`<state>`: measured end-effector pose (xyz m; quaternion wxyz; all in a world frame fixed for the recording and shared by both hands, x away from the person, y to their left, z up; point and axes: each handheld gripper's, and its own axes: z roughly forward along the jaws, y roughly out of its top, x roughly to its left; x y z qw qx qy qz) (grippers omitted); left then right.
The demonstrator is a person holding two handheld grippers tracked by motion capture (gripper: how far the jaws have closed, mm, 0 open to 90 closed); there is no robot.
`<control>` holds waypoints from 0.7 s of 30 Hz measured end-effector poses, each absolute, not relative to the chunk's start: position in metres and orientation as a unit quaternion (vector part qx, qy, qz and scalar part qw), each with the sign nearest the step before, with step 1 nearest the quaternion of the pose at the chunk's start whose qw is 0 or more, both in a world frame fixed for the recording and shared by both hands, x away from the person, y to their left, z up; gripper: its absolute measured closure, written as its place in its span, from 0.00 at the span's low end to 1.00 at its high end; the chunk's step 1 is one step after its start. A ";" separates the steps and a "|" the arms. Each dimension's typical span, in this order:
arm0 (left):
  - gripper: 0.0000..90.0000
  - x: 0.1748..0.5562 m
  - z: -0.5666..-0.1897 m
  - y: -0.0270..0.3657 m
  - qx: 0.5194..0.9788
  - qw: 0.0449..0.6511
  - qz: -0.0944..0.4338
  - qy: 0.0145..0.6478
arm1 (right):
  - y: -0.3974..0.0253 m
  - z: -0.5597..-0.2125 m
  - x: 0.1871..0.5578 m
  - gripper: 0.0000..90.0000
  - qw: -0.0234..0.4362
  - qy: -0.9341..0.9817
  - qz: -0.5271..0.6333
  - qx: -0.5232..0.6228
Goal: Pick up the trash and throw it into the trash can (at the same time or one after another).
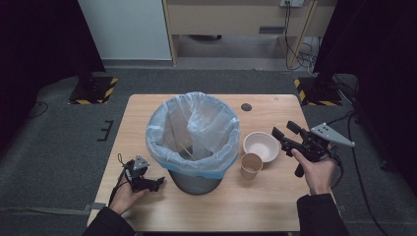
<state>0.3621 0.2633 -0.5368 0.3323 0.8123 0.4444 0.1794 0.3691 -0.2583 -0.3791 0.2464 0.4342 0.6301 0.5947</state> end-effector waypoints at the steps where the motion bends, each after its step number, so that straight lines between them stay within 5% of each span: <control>1: 0.00 0.362 -0.537 0.263 0.812 0.332 0.179 0.445 | -0.260 -0.383 0.369 0.35 0.246 0.632 0.591 0.437; 13: 0.00 0.362 -0.537 0.263 0.812 0.332 0.180 0.445 | -0.253 -0.454 0.363 0.36 0.215 0.694 0.530 0.438; 21: 0.00 0.362 -0.537 0.263 0.812 0.332 0.180 0.445 | -0.244 -0.467 0.359 0.55 0.195 0.707 0.518 0.441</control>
